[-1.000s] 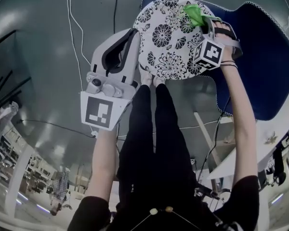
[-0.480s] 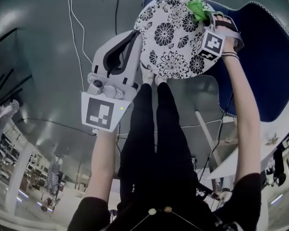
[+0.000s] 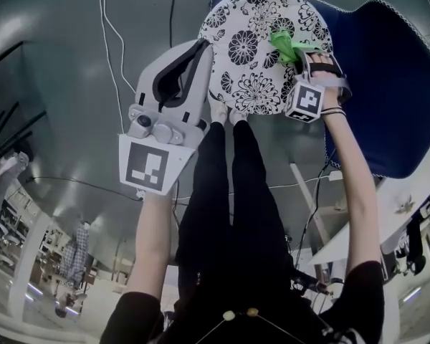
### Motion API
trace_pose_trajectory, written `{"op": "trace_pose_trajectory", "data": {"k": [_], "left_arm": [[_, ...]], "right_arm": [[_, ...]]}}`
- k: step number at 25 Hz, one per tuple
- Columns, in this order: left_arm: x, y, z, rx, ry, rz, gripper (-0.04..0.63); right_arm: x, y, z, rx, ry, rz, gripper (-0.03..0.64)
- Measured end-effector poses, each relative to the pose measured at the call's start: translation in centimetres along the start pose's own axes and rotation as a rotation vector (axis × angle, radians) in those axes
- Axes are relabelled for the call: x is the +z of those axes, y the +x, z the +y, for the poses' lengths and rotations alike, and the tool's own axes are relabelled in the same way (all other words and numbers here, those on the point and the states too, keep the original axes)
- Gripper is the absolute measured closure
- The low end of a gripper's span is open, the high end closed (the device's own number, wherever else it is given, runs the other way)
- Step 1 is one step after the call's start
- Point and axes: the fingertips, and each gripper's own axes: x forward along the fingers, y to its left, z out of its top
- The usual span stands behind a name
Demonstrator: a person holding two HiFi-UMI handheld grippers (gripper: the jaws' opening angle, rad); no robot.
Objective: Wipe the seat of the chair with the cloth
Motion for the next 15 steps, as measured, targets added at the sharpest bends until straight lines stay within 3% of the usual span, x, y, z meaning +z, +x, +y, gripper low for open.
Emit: {"op": "trace_pose_trajectory", "data": {"k": [15], "left_arm": [[0.2,0.2,-1.3,-0.016,-0.001,-0.004,0.589]], "right_arm": [[4.6,-5.8,15.5,0.29,-0.071,-0.062,0.566]]}}
